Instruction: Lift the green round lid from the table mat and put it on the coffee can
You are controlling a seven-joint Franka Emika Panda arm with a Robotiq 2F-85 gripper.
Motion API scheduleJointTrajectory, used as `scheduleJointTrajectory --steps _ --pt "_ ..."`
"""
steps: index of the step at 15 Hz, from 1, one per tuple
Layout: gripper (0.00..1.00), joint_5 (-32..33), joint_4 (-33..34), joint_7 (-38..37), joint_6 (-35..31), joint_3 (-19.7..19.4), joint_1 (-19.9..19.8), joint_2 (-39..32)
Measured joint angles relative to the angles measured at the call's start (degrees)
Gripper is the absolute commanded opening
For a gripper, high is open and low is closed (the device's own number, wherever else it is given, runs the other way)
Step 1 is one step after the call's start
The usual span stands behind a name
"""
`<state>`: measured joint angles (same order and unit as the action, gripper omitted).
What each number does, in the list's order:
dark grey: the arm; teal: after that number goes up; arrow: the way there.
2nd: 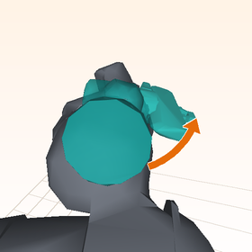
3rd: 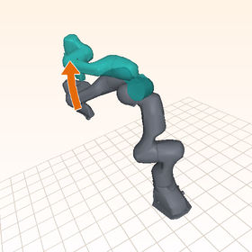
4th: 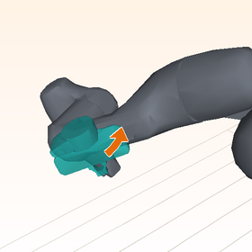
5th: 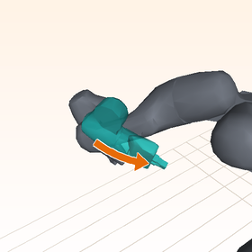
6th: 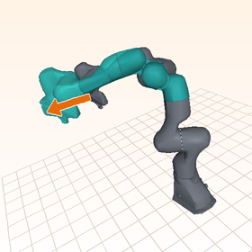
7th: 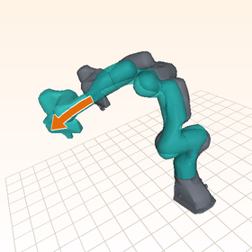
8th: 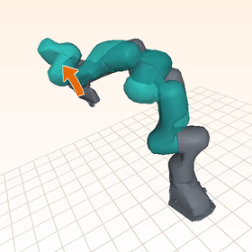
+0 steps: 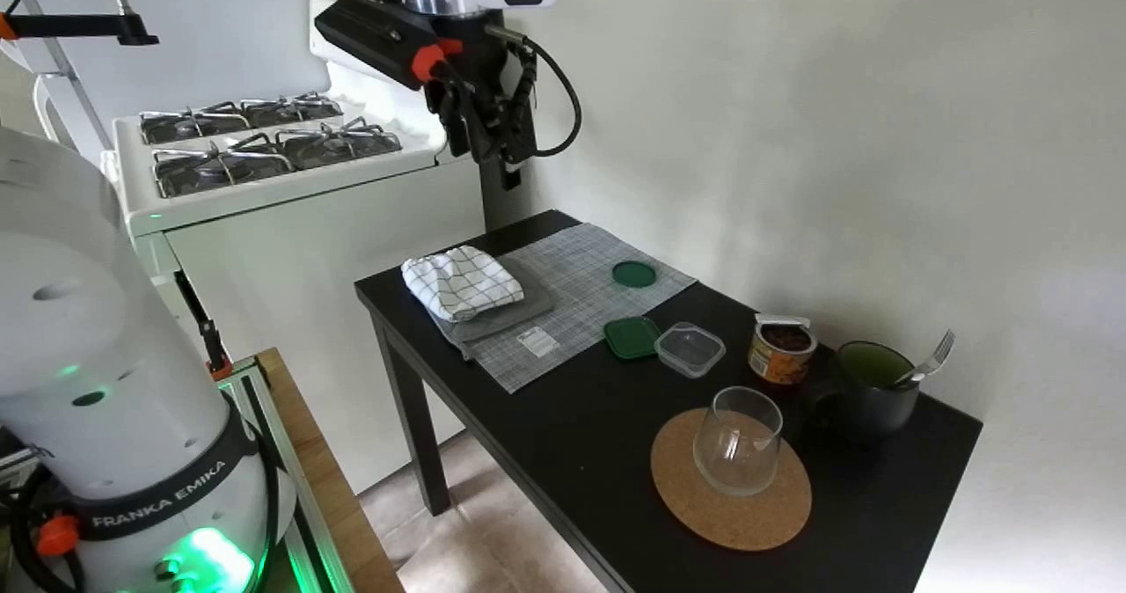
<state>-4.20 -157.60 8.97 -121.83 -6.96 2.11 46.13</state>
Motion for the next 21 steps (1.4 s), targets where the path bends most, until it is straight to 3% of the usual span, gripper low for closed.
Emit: scheduleJointTrajectory --steps 3,7,11,18,21 --pt "1.0 -0.68 -0.24 -4.93 -9.74 1.54 -0.06 -4.2" --pt "1.0 -1.61 0.27 -6.84 -20.77 3.06 0.4 -16.11" --pt "1.0 -4.89 4.26 -3.96 -21.02 0.13 1.74 -26.8" --pt "1.0 -5.28 5.4 -3.12 -22.04 0.47 1.73 -27.91" --pt "1.0 -8.67 5.92 3.94 -27.3 0.01 3.16 -30.55"
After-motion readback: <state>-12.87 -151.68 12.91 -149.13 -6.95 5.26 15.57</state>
